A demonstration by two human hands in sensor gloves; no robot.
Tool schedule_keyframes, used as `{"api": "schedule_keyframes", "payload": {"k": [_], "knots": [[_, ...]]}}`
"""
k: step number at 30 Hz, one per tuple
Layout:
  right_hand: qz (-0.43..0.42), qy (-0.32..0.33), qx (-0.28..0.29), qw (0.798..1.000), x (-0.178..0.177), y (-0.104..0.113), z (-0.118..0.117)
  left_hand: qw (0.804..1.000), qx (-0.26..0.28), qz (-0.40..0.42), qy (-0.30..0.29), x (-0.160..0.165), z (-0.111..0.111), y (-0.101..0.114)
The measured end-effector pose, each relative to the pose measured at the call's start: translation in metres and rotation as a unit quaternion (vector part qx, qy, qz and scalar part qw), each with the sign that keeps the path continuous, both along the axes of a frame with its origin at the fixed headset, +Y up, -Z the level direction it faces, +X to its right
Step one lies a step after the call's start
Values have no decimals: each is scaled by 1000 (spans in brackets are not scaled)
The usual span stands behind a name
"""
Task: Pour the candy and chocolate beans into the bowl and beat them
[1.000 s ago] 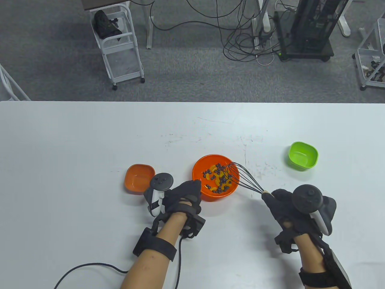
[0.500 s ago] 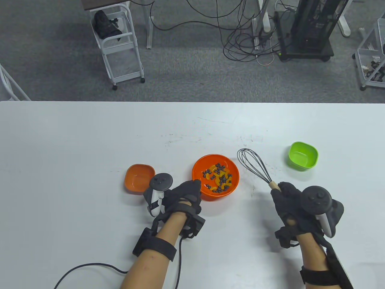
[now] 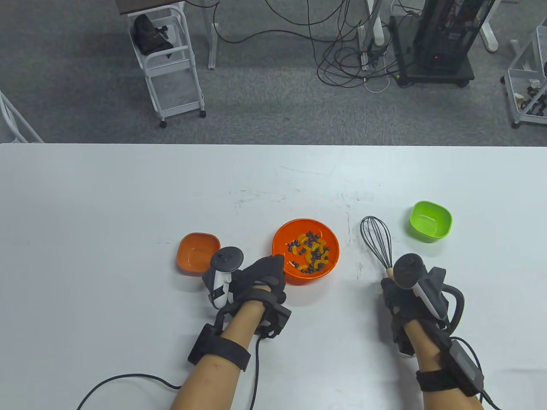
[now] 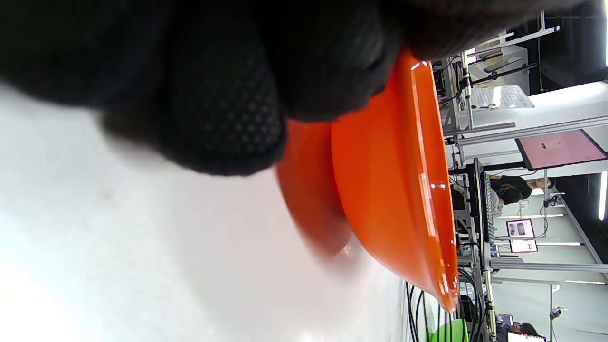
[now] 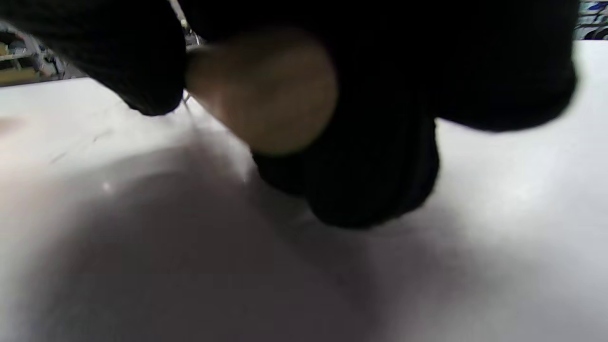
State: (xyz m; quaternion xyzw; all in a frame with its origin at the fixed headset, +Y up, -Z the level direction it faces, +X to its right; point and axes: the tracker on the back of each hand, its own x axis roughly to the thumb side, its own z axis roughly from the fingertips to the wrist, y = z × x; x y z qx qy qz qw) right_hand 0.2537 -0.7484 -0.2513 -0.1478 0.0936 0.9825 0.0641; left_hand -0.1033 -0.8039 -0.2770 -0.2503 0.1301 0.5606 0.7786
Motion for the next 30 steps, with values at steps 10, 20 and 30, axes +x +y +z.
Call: {"api": "schedule_keyframes", "payload": {"k": [10, 20, 30], "knots": [[93, 38, 18, 995, -19, -8, -2, 1000, 6, -1, 12, -2, 4, -1], [57, 16, 21, 998, -8, 2, 0, 999, 29, -5, 22, -4, 11, 4], [-48, 33, 157, 986, -6, 61, 27, 978, 130, -160, 19, -19, 13, 48]]}}
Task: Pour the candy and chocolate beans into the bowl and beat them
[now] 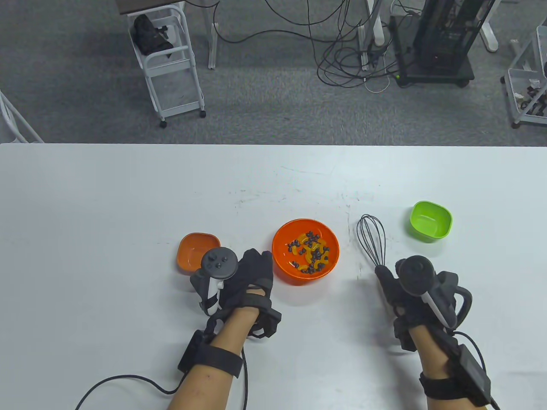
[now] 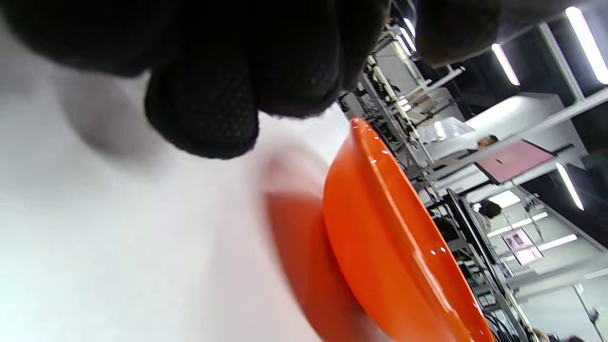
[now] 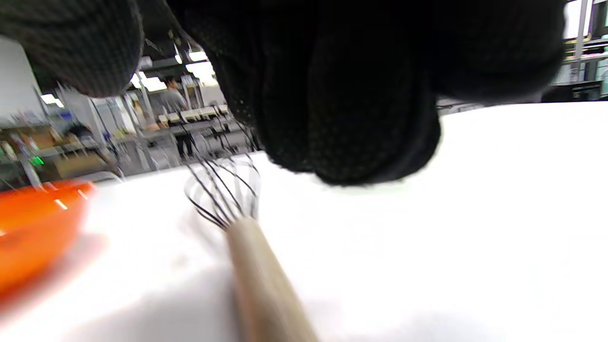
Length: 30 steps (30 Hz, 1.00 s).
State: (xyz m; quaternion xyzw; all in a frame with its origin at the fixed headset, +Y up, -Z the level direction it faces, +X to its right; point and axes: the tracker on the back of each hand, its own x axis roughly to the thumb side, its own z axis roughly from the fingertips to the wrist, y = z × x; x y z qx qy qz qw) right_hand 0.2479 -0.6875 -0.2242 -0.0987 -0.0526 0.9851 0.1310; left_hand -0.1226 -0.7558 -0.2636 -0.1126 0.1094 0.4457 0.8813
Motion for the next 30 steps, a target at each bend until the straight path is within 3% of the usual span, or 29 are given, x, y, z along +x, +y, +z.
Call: {"api": "schedule_keyframes", "payload": {"k": [5, 10, 17, 22, 30], "knots": [[-32, 41, 49, 997, -8, 16, 24, 991, 66, -96, -66, 15, 12, 40], [-66, 101, 84, 989, -24, 23, 40, 979, 109, -119, -121, 14, 41, 64], [-39, 186, 75, 979, -63, 16, 55, 962, 145, -159, -166, 0, 82, 66], [-13, 229, 22, 973, -81, -1, 60, 932, 169, -266, -182, 0, 105, 61], [-11, 238, 5, 971, -85, -9, 58, 934, 153, -262, -190, -4, 102, 47]]}}
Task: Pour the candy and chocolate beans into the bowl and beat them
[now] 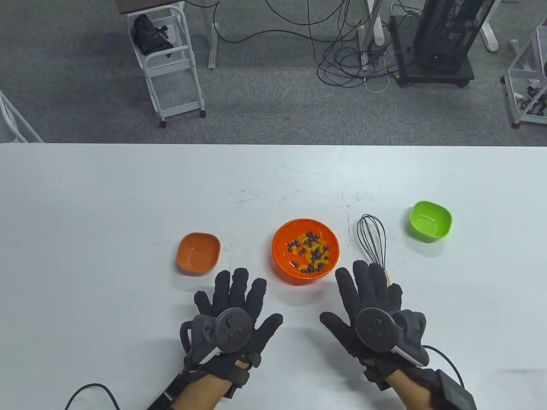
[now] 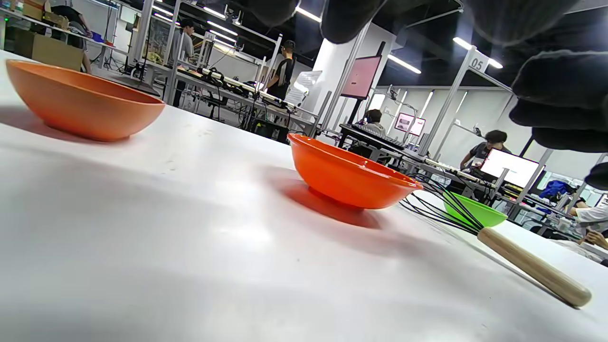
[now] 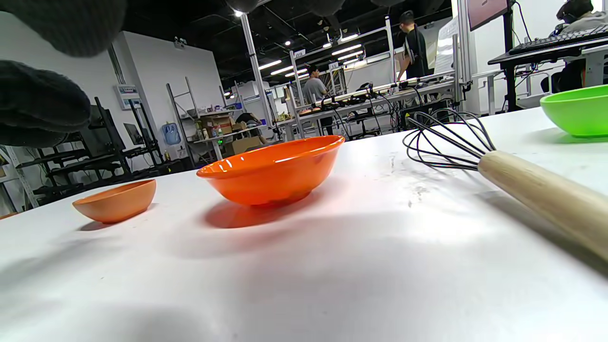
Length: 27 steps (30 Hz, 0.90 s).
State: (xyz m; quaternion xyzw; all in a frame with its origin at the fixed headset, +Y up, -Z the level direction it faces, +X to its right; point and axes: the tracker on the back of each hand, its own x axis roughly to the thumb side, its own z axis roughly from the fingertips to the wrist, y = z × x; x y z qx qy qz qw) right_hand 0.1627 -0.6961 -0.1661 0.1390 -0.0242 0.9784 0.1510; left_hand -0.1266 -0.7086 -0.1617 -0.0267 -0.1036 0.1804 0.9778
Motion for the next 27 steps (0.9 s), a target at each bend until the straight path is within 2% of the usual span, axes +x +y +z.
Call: {"api": "schedule_keyframes", "payload": {"k": [27], "knots": [[-9, -11, -11, 1000, 5, -2, -6, 999, 5, 28, -24, 5, 2, 1]]}}
